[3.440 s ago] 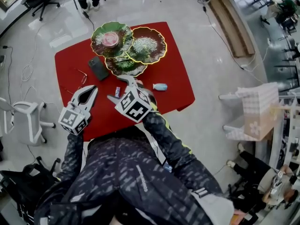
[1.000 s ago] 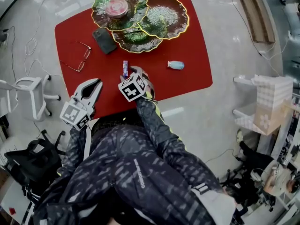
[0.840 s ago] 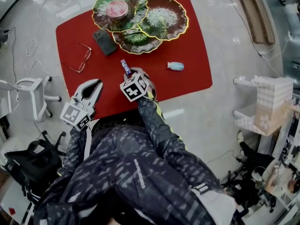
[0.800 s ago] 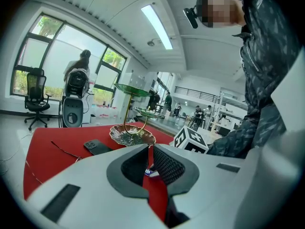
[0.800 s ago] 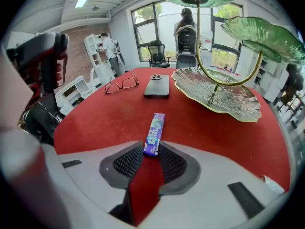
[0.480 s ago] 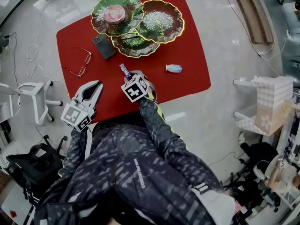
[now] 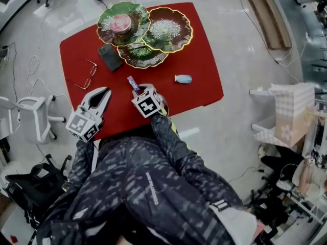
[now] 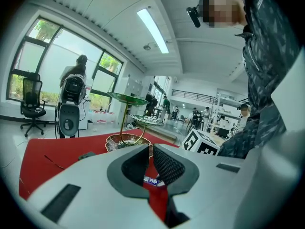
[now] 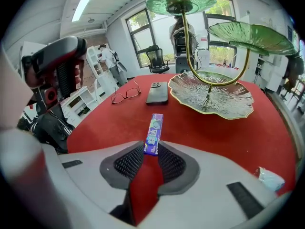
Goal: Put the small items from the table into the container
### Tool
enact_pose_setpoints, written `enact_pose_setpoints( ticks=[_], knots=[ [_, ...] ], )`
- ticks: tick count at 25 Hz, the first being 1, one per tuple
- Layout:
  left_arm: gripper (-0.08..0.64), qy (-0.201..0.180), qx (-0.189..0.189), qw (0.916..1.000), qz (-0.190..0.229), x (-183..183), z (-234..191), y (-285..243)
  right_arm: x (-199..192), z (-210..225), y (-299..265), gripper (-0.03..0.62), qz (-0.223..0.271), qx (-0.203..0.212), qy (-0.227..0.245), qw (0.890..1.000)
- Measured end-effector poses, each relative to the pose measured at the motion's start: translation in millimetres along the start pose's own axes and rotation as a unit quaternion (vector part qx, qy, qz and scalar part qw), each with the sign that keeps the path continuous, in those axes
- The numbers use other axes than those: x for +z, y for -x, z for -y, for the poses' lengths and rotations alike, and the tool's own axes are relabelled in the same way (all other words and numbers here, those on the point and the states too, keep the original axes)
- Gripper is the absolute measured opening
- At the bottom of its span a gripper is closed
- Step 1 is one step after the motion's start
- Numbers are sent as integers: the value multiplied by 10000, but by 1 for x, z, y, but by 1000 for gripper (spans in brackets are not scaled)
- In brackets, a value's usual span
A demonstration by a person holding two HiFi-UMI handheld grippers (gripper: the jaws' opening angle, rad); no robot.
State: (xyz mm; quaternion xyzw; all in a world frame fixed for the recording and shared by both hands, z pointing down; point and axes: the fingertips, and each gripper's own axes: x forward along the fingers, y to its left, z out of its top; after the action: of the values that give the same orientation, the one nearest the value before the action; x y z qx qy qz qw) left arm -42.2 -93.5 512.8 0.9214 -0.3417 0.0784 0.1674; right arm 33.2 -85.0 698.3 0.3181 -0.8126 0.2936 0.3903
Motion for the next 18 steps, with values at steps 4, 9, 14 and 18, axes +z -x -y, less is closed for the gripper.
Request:
enact_pose_setpoints(
  ticks=[4,9,14,18],
  knots=[
    [22,-64,-35,10000,58,8,0,-5,12,-2,16,97,187,-11,44,9998],
    [23,-91,-34,9998,150,15,-4,-12,32,2,35,97,428,-48,92,9990],
    [23,-37,20,9998,192,19,-7,-15,52,2,59,97,628,-52,148,9979],
    [21,-68,-4,9997,221,23,-9,-21,68,0,74,97,784,-67,236,9966]
  ],
)
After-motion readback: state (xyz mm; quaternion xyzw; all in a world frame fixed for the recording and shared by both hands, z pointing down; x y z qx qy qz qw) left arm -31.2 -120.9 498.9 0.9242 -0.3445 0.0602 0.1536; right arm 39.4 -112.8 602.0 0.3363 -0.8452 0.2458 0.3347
